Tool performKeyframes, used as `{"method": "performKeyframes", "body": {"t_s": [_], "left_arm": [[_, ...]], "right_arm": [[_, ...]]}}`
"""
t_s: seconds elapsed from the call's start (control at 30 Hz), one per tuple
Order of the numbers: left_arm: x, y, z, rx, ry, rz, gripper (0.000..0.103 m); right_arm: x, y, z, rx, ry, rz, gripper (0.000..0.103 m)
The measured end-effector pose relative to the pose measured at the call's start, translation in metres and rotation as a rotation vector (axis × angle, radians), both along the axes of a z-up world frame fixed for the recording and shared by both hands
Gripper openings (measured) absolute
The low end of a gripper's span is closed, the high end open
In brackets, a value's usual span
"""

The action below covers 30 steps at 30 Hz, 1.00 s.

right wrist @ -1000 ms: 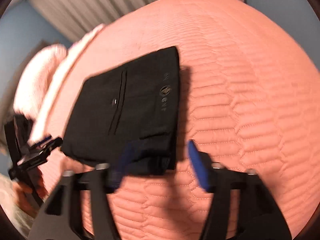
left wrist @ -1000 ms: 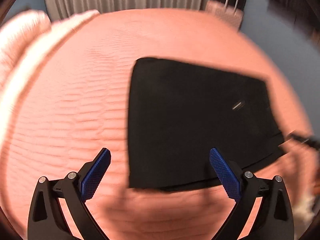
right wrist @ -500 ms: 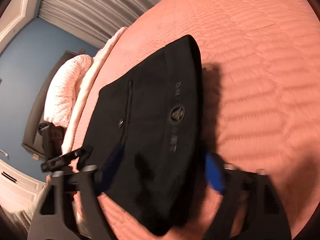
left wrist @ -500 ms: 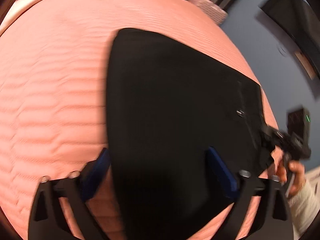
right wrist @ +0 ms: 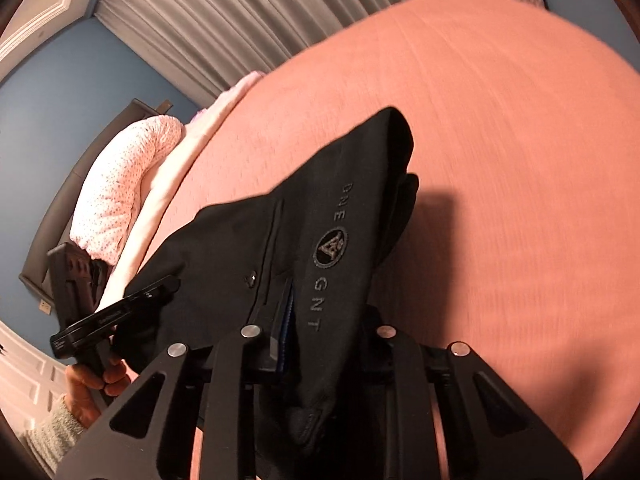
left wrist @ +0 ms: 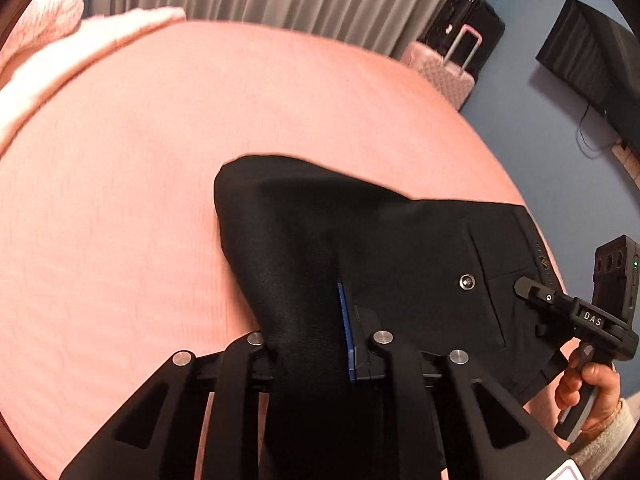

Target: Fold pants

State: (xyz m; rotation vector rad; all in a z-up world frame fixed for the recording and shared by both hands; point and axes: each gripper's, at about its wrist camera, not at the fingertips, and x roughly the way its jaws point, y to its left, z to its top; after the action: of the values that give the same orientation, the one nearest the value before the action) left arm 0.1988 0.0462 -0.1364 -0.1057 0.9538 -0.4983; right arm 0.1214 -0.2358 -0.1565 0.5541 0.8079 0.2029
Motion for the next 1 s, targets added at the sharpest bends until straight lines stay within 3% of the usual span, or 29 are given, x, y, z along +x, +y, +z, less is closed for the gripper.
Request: {"method": "performKeyframes", "body": {"t_s": [0.17,0.3,0.37,0.4,0.43,0.53,0.63,0.7,0.73,0.77,0.83,0.9,1.0], "left_arm": [[0.062,-0.028,0.013,0.071,-0.115,-0.001,0.016],[0.117,-0.041,0.004,0.083,-0.155,0.066,0.021],[0.147,-0.051,-0.011,0.157,-0.105,0.081,0.034],[0.152,-0.054,-0.018,0.167,-0.087,0.091,0.05],[0.146,-0.049,-0.022,0.184,-0.072,0.093,0.057],[0.11,-0.029,-0.009,0.268,-0.14,0.103,0.058],[0.072,-0.023,0.013,0.271,-0.237,0.074,0.069],[0.072,-0.04,0.02,0.273,-0.229,0.033,0.071],[0.077,-0.055,0.018,0.275,-0.198,-0.003,0.078],[0.084,-0.062,0.008,0.31,-0.163,-0.022,0.08],[0.089,-0.073,-0.033,0.43,-0.079,-0.065,0.085],[0.082,-0.06,-0.029,0.363,-0.119,-0.06,0.084],[0.074,-0.034,-0.008,0.32,-0.087,-0.014,0.082]], "right_arm": [[0.073,-0.003,0.014,-0.044,-0.058,-0.004,0.02],[0.129,-0.005,0.002,-0.078,-0.033,-0.014,0.022],[0.153,-0.009,-0.027,-0.152,0.13,-0.028,0.045],[0.153,-0.012,-0.033,-0.149,0.16,-0.026,0.047],[0.143,-0.017,-0.029,-0.135,0.129,-0.038,0.046],[0.098,-0.023,0.005,-0.25,0.013,-0.132,0.048],[0.081,-0.004,0.03,-0.222,-0.071,-0.07,0.038],[0.094,0.027,0.024,-0.255,-0.04,0.042,0.034],[0.102,0.034,0.009,-0.283,0.021,0.072,0.029],[0.111,0.037,-0.011,-0.311,0.107,0.09,0.025],[0.098,0.027,-0.026,-0.332,0.067,0.075,0.007],[0.084,0.013,-0.019,-0.248,0.086,0.057,0.007],[0.062,-0.006,0.001,-0.282,0.095,0.002,0.013]]}}
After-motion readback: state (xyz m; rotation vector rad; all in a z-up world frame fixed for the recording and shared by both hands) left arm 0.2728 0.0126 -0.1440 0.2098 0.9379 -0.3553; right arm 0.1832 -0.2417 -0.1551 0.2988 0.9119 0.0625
